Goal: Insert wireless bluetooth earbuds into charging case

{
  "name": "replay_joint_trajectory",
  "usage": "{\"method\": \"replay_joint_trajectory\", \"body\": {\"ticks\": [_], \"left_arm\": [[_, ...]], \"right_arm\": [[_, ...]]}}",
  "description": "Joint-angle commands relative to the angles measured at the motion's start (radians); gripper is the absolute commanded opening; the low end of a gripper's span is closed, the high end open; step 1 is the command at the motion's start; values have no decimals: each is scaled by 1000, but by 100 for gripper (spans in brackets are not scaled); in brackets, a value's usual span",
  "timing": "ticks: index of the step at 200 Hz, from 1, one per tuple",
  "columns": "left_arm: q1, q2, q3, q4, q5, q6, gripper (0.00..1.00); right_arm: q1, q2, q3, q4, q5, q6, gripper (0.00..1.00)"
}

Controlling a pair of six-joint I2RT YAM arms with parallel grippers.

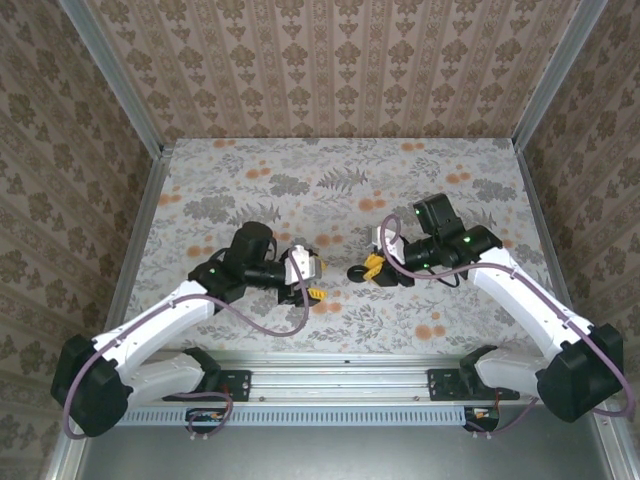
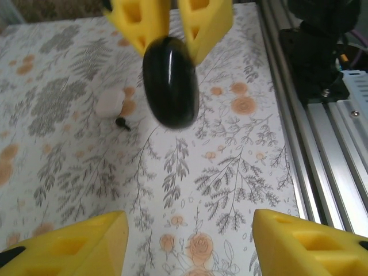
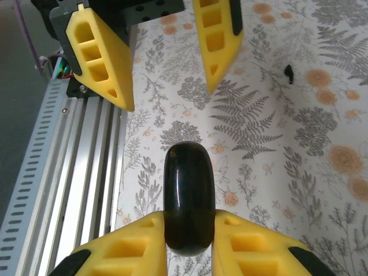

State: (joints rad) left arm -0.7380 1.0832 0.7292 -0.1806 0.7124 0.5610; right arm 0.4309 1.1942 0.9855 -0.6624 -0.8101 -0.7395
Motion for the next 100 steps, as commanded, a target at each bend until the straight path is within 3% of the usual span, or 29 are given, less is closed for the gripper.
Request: {"method": "replay_joint_trajectory", "body": {"ticks": [1,43,100], "left_arm": [[-25,22,57,-9,77,104,58],[-59,54,81,7,88,80,58],[-66,98,93,50,122,-7,50]], "right_arm": [[35,12,30,-6,-33,-36,21],[77,24,21,35,-27,-27,21],[100,2,-3,106,-26,-15,21]]}}
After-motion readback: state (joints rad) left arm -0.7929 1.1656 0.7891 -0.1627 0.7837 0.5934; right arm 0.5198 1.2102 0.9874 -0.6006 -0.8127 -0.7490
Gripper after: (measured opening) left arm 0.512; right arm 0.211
